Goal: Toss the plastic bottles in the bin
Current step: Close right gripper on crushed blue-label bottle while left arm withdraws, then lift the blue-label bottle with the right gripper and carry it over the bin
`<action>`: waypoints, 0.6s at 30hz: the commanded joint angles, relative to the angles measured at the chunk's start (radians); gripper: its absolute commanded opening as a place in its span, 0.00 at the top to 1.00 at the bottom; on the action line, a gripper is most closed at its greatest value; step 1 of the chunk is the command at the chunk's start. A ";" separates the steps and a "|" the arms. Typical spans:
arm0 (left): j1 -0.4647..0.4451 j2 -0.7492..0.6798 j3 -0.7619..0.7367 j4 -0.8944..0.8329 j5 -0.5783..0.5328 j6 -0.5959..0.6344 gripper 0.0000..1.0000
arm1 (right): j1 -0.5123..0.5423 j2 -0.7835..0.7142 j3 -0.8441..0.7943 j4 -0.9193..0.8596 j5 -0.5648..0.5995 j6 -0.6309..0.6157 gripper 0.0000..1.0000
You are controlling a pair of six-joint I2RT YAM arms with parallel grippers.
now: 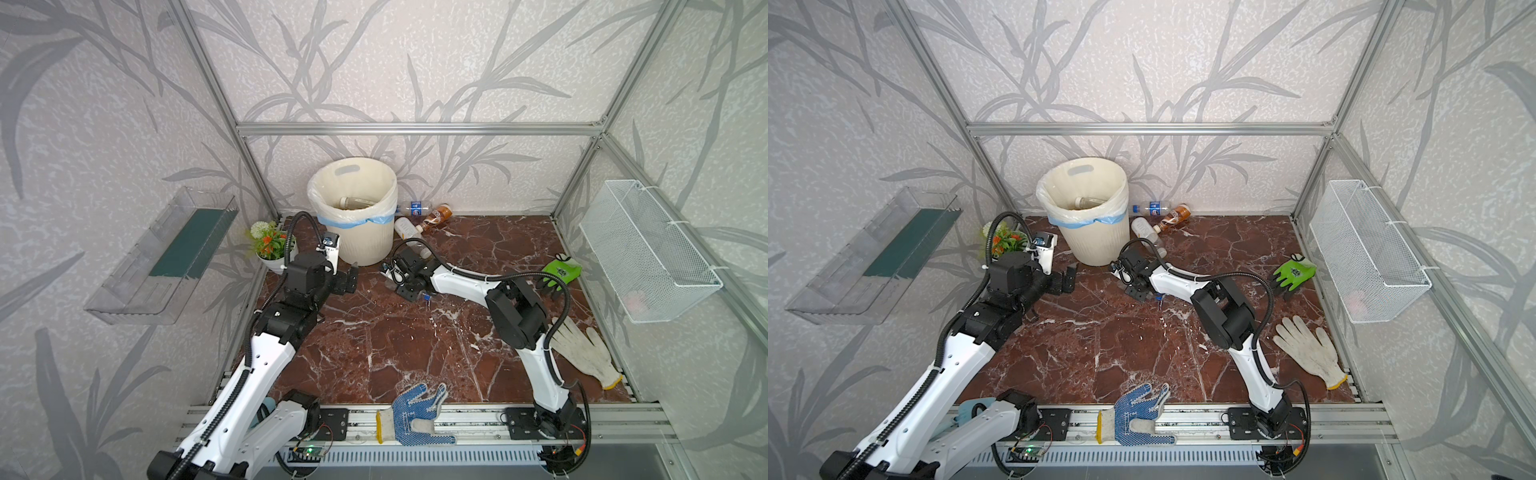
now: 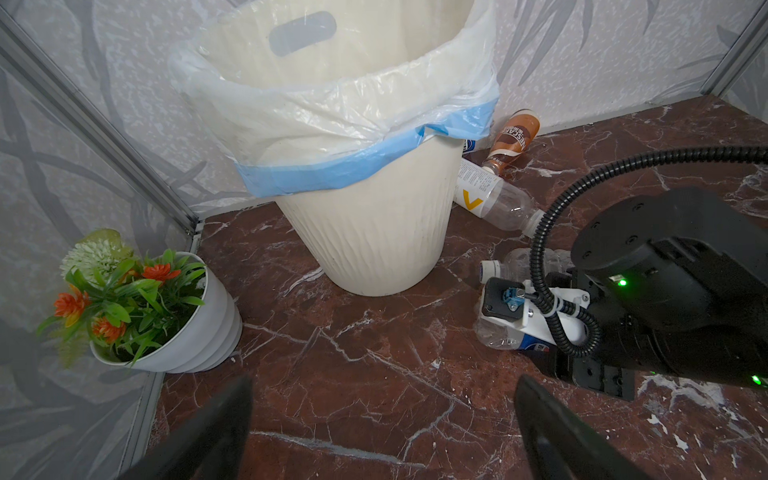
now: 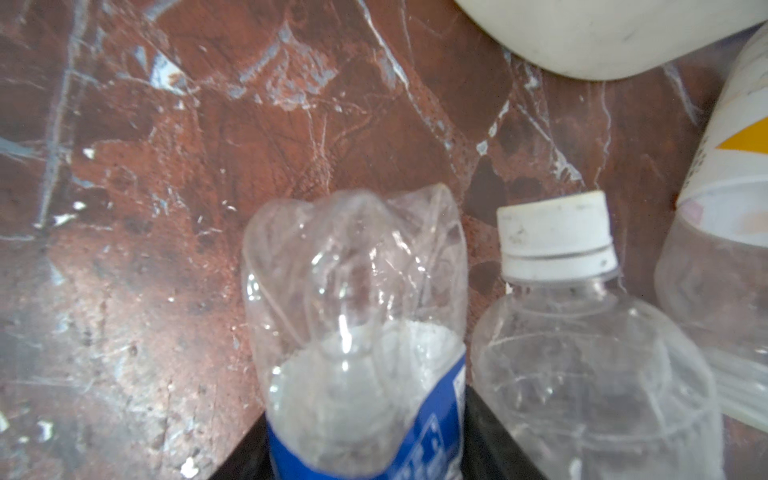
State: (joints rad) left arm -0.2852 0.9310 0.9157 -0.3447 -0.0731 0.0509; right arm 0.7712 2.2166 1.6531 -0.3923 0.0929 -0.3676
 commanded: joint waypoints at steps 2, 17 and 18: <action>0.006 0.005 0.038 -0.013 0.030 -0.012 0.03 | -0.003 -0.078 -0.044 0.003 -0.050 0.035 0.44; 0.003 0.001 -0.015 0.054 0.116 -0.164 0.04 | -0.058 -0.483 -0.416 0.315 -0.144 0.230 0.46; 0.002 0.001 -0.023 0.065 0.129 -0.185 0.04 | -0.061 -0.503 -0.436 0.335 -0.144 0.239 0.46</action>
State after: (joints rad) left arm -0.2852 0.9394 0.9112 -0.3241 0.0109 -0.0628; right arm 0.7231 1.7855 1.2694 -0.1810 -0.0231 -0.1890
